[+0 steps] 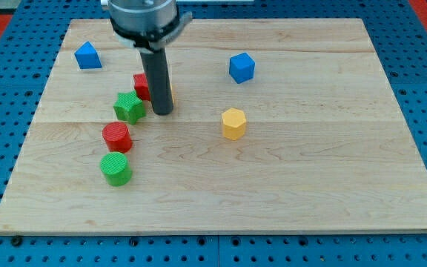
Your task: Move the heart above the cube
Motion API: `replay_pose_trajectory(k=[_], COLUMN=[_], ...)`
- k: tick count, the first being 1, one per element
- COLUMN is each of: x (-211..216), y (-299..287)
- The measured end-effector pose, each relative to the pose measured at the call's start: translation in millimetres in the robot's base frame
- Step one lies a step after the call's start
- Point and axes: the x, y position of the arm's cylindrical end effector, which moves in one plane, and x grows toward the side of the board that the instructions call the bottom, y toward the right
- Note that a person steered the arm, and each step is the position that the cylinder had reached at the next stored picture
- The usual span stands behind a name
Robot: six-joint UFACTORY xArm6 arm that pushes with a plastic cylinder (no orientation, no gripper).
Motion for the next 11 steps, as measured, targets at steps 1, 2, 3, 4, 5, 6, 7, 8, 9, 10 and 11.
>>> replay_pose_trajectory(k=[1, 2, 3, 4, 5, 6, 7, 8, 9, 10, 11], x=[-21.4, -42.4, -58.3, -60.3, -69.8, -85.3, -106.9, -138.8, -147.3, -152.2, -152.2], y=[-1.3, -2.9, -18.1, -18.8, -6.8, 4.6, 13.0, 13.1, 13.5, 12.6, 12.6])
